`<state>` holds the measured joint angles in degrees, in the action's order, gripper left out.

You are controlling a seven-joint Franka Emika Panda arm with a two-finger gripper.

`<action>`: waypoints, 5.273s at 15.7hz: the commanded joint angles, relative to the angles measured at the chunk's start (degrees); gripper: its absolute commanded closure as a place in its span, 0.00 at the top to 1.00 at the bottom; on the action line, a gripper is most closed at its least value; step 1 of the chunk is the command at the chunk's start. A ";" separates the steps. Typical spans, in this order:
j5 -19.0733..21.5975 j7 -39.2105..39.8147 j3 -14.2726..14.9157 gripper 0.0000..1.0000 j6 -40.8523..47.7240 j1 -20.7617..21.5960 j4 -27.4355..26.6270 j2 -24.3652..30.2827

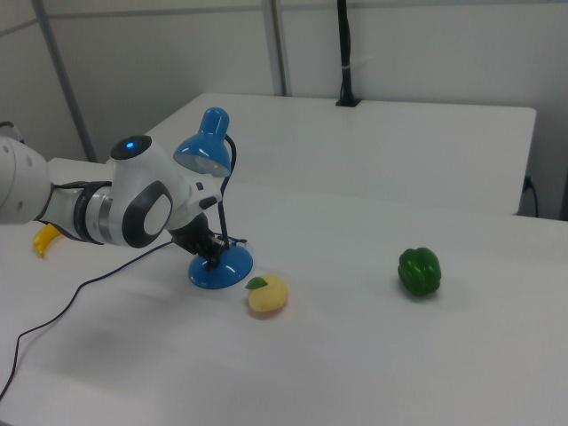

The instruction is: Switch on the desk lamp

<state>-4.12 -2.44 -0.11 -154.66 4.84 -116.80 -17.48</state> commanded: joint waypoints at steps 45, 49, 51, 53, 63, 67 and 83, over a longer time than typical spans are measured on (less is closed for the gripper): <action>-2.64 -3.37 -1.55 0.00 8.06 0.17 3.95 -1.77; -2.82 -3.72 -1.56 0.00 6.04 0.08 3.95 -2.12; -2.91 -3.72 -1.47 0.00 5.69 0.08 4.04 -2.73; -2.91 -3.72 -1.55 0.00 5.51 0.08 4.04 -2.82; -3.35 -3.72 -1.55 0.00 6.47 -0.10 4.13 -1.60; -3.35 -3.72 -1.56 0.00 14.27 -0.10 3.95 1.39; -3.35 -3.36 -1.56 0.00 44.16 0.52 6.92 14.14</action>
<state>-6.17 -4.08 -1.72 -116.15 4.86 -111.47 -7.42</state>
